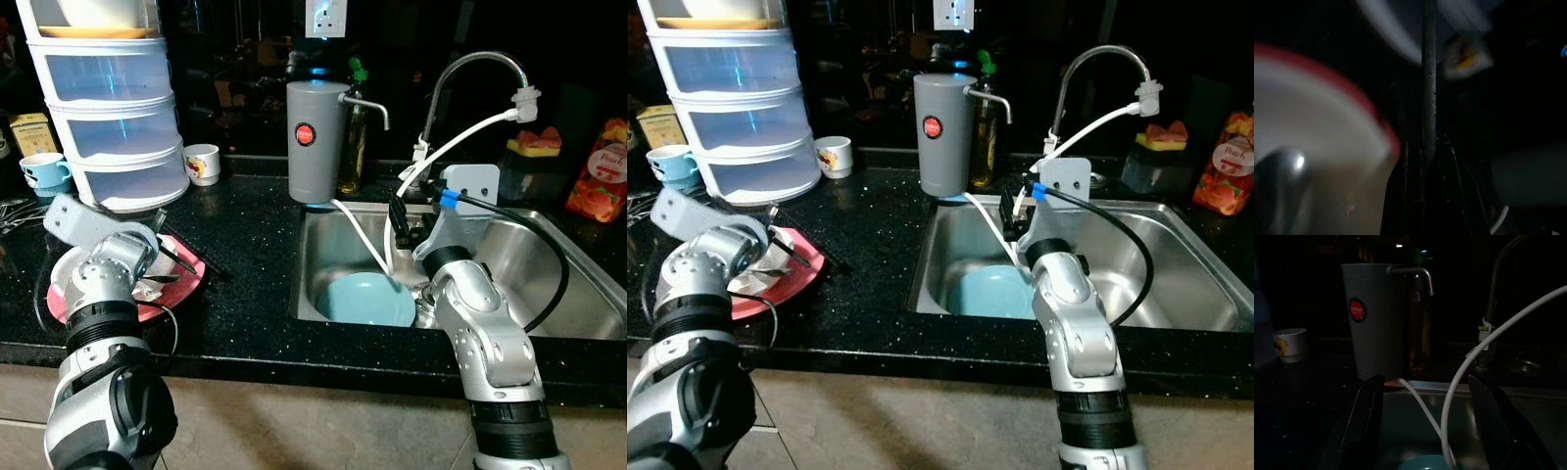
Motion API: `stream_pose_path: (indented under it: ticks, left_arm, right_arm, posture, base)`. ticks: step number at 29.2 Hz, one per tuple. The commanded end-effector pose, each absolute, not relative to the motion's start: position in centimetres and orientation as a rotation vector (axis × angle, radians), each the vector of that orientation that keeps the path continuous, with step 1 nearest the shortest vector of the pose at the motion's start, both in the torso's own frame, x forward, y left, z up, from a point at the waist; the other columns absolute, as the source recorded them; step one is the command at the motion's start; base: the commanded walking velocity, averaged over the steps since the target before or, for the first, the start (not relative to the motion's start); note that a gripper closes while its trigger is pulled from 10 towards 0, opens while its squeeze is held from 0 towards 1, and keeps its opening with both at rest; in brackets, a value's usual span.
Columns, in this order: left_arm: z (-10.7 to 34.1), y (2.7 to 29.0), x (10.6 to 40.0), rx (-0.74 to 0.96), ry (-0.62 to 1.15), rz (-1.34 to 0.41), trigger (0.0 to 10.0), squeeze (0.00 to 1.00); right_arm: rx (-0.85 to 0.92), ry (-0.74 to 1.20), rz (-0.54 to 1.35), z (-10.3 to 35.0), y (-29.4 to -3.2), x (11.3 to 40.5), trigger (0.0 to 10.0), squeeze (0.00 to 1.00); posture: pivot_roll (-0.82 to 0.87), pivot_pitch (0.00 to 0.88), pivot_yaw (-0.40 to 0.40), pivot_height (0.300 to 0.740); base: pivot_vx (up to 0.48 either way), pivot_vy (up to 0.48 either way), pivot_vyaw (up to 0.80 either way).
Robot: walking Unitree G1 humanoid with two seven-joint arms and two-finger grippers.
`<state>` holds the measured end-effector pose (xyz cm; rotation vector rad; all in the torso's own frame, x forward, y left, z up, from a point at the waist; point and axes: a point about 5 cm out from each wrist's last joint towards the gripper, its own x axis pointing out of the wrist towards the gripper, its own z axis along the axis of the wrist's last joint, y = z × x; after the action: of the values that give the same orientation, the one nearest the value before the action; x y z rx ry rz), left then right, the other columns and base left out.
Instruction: Kitchen organization
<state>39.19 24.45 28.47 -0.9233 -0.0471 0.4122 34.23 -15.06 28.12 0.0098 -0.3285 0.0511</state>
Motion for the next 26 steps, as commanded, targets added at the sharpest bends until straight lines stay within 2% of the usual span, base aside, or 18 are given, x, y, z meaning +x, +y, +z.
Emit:
stream_pose_path:
  ticks: [1, 2, 3, 7, 8, 9, 10, 12, 14, 17, 20, 22, 23, 24, 26]
  left_arm:
    - [30.6, 23.9, 38.8, -0.845, -0.135, 0.328, 3.6, 0.00]
    - [31.5, 23.4, 38.6, -0.816, -0.165, 0.281, 3.6, 0.00]
    - [32.6, 22.6, 38.3, -0.779, -0.204, 0.214, 10.0, 0.00]
    - [34.8, 20.5, 37.7, -0.671, -0.281, 0.029, 10.0, 0.00]
    - [34.8, 20.5, 37.7, -0.671, -0.281, 0.029, 10.0, 0.00]
    - [35.3, 18.8, 37.6, -0.589, -0.283, -0.101, 10.0, 0.00]
    - [35.3, 18.8, 37.6, -0.589, -0.283, -0.101, 10.0, 0.00]
    - [35.0, 15.0, 37.6, -0.407, -0.229, -0.357, 10.0, 0.00]
    - [33.5, 11.8, 38.2, -0.331, -0.144, -0.498, 10.0, 0.00]
    - [32.5, 9.4, 39.0, -0.262, -0.120, -0.530, 10.0, 0.00]
    - [32.2, 8.7, 39.1, -0.223, -0.117, -0.537, 10.0, 0.00]
    - [31.4, 6.7, 39.3, -0.172, -0.097, -0.637, 10.0, 0.00]
    - [31.4, 6.7, 39.3, -0.172, -0.097, -0.637, 10.0, 0.00]
    - [30.5, 5.6, 39.3, -0.140, -0.076, -0.719, 10.0, 0.00]
    - [29.2, 4.8, 39.6, -0.019, -0.074, -0.757, 10.0, 0.00]
  right_arm:
    - [0.022, -0.356, 0.044, 28.8, -15.2, 34.1, 10.0, 0.00]
    - [0.024, -0.361, 0.043, 28.9, -15.2, 34.1, 10.0, 0.00]
    - [0.032, -0.369, 0.042, 29.1, -15.3, 34.1, 10.0, 0.00]
    - [0.075, -0.401, 0.049, 30.0, -15.4, 33.9, 10.0, 0.00]
    - [0.075, -0.401, 0.049, 30.0, -15.4, 33.9, 10.0, 0.00]
    - [0.133, -0.415, 0.079, 30.6, -15.4, 33.7, 10.0, 0.00]
    - [0.133, -0.415, 0.079, 30.6, -15.4, 33.7, 10.0, 0.00]
    - [0.239, -0.453, 0.150, 31.8, -15.5, 33.4, 10.0, 0.00]
    - [0.284, -0.488, 0.188, 32.9, -15.8, 33.1, 10.0, 0.00]
    - [0.260, -0.495, 0.157, 33.0, -16.2, 33.1, 10.0, 0.00]
    - [0.250, -0.495, 0.145, 33.0, -16.3, 33.1, 10.0, 0.00]
    - [0.242, -0.492, 0.138, 32.8, -16.4, 33.0, 10.0, 0.00]
    - [0.242, -0.492, 0.138, 32.8, -16.4, 33.0, 10.0, 0.00]
    - [0.249, -0.483, 0.145, 32.6, -16.4, 32.9, 10.0, 0.00]
    - [0.256, -0.464, 0.147, 32.2, -16.5, 32.7, 10.0, 0.00]
  posture:
    - [0.04, 0.039, -0.020, 0.740]
    - [0.04, 0.039, -0.020, 0.740]
    - [0.04, 0.039, -0.020, 0.740]
    - [0.04, 0.039, -0.020, 0.740]
    - [0.04, 0.039, -0.020, 0.740]
    - [0.04, 0.040, -0.026, 0.740]
    - [0.04, 0.040, -0.026, 0.740]
    - [0.05, 0.040, -0.031, 0.740]
    - [0.04, 0.042, -0.025, 0.740]
    - [0.04, 0.044, -0.017, 0.740]
    - [0.04, 0.045, -0.015, 0.740]
    - [0.01, 0.045, 0.006, 0.740]
    - [0.01, 0.045, 0.006, 0.740]
    - [0.00, 0.046, 0.014, 0.740]
    - [-0.01, 0.045, 0.029, 0.740]
  base:
    - [0.000, 0.000, 0.00]
    - [0.000, 0.000, 0.00]
    - [0.000, 0.000, 0.00]
    - [0.000, 0.000, 0.00]
    - [0.000, 0.000, 0.00]
    - [0.000, 0.000, 0.00]
    - [0.000, 0.000, 0.00]
    - [0.000, 0.000, 0.00]
    - [0.000, 0.000, 0.00]
    - [0.000, 0.000, 0.00]
    - [0.000, 0.000, 0.00]
    - [0.000, 0.000, 0.00]
    - [0.000, 0.000, 0.00]
    - [0.000, 0.000, 0.00]
    - [0.000, 0.000, 0.00]
